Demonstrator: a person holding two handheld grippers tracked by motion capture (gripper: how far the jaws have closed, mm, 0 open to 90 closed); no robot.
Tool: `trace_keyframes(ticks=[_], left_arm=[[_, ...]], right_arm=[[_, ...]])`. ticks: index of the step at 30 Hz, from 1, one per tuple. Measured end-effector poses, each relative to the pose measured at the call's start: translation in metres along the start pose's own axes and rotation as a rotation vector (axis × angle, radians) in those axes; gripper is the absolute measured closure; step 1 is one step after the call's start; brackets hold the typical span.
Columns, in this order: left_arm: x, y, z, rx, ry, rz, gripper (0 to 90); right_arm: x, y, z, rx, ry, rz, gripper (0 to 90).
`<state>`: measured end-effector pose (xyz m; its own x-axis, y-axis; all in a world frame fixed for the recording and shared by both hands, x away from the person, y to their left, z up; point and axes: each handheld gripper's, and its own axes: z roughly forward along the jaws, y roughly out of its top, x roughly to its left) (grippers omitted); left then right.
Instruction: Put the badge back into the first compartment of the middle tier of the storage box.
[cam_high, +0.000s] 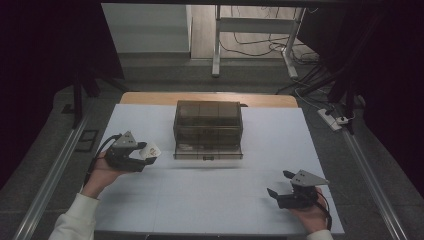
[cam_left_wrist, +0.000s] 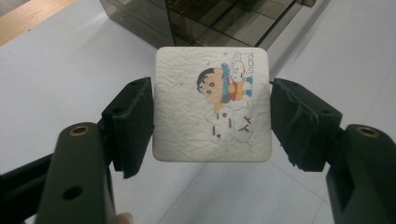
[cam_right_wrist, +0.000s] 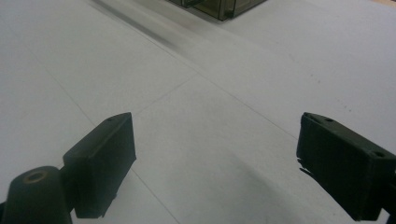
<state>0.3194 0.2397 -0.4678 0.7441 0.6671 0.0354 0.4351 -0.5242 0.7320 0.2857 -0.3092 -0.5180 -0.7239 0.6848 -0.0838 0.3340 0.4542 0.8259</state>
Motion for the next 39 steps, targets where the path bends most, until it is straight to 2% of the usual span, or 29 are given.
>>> trace_keyframes(ticks=[6,13,39], left_arm=[[-0.003,0.005,0.002,-0.008,0.003,0.002,32.5],[-0.005,0.011,0.004,-0.031,0.004,-0.015,32.5],[-0.015,0.035,0.03,-0.021,-0.036,0.026,32.4]], right_arm=[[0.0,0.0,0.0,-0.003,-0.003,0.0,11.3],[0.0,0.0,0.0,-0.001,-0.003,-0.002,11.4],[0.0,0.0,0.0,0.001,-0.007,-0.002,11.4]])
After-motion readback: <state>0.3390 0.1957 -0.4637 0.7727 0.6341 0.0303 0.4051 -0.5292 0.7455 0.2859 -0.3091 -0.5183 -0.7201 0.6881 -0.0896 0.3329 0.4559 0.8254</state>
